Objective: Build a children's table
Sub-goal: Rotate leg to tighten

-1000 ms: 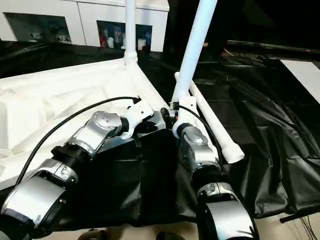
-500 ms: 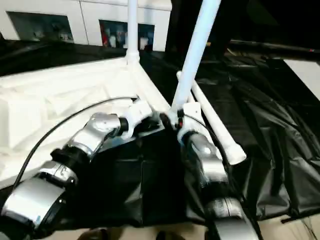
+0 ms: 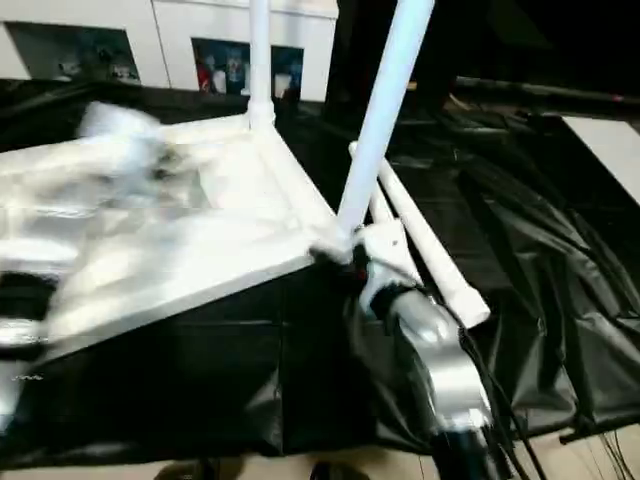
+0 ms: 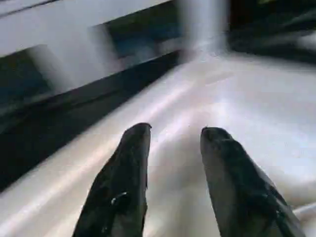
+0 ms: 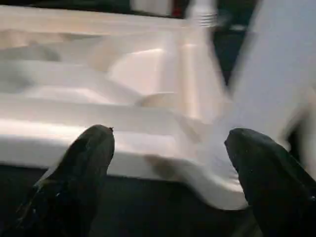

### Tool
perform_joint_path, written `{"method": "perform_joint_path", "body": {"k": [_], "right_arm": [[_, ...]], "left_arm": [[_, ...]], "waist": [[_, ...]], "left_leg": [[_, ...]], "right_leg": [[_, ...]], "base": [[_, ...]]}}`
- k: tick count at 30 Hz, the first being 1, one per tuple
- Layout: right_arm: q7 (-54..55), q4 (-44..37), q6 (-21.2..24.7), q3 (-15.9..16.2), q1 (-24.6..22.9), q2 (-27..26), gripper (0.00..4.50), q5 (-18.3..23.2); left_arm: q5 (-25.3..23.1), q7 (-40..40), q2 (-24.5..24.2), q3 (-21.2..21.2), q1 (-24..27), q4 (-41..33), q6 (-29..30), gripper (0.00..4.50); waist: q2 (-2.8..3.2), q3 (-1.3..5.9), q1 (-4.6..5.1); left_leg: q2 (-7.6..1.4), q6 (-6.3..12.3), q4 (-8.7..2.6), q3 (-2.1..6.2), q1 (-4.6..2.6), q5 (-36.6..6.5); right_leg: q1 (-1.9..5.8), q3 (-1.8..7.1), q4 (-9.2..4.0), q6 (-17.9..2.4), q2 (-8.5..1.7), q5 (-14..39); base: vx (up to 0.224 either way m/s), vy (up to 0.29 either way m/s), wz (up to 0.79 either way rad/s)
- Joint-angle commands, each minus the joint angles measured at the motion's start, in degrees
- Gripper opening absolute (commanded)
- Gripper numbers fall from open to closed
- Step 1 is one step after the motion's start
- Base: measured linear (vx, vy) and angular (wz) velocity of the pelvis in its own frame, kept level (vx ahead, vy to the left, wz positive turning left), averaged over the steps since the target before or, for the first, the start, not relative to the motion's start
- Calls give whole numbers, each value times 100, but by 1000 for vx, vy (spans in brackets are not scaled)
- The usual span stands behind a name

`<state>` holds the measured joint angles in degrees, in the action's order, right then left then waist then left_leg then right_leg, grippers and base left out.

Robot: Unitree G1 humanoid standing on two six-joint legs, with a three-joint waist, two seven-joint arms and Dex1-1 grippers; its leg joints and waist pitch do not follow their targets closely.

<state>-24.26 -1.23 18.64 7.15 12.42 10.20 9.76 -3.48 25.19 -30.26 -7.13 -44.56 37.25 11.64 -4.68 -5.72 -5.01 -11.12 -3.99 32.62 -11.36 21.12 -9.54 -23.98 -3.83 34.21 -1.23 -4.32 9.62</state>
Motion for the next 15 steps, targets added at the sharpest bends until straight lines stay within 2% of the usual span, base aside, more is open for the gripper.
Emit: {"method": "perform_joint_path", "body": {"k": [1, 3, 4, 5, 10, 12, 15], "right_arm": [[-96, -160, 266, 73, -48, 77, 392, 73], [91, 441, 510, 243, 163, 58, 392, -333], [105, 474, 512, 243, 176, 53, 392, -349], [228, 764, 519, 228, 291, 5, 392, -472], [321, 1199, 573, 122, 501, -82, 392, -437], [359, 1456, 574, 149, 648, -87, 392, -443], [338, 1747, 530, 209, 795, -130, 392, -500]], "left_arm": [[-143, -255, -136, -125, 103, -117, 212, 223], [-340, -681, -732, -310, 450, 22, 353, 230], [-343, -693, -755, -318, 463, 30, 359, 230], [-369, -795, -951, -396, 576, 102, 411, 248], [-527, -1039, -1402, -463, 745, 426, 300, 274], [-644, -1258, -1794, -532, 857, 760, 199, 285], [-721, -1344, -2088, -510, 978, 1036, 189, 309]], "waist": [[84, 465, -2], [92, 460, 1], [106, 452, 11], [100, 450, 8], [123, 436, -28], [108, 442, -17], [114, 434, -5]], "left_leg": [[-239, 108, -359, 125, -122, -974], [-233, 66, -366, 118, -123, -989], [-223, 8, -367, 127, -120, -1011], [-224, -46, -370, 122, -131, -1092], [-225, -156, -387, 124, -178, -1296], [-219, -179, -401, 143, -143, -1280], [-214, -188, -403, 149, -151, -1343]], "right_leg": [[291, 294, -266, -910, -367, 840], [282, 299, -279, -923, -375, 883], [262, 295, -261, -939, -368, 925], [252, 304, -280, -927, -381, 1023], [215, 311, -293, -902, -376, 1024], [251, 307, -270, -872, -378, 998], [238, 315, -283, -799, -387, 1054]], "base": [[0, 0, 0], [0, 0, 0], [0, 0, 0], [0, 0, 0], [0, 0, 0], [0, 0, 0], [0, 0, 0]]}}
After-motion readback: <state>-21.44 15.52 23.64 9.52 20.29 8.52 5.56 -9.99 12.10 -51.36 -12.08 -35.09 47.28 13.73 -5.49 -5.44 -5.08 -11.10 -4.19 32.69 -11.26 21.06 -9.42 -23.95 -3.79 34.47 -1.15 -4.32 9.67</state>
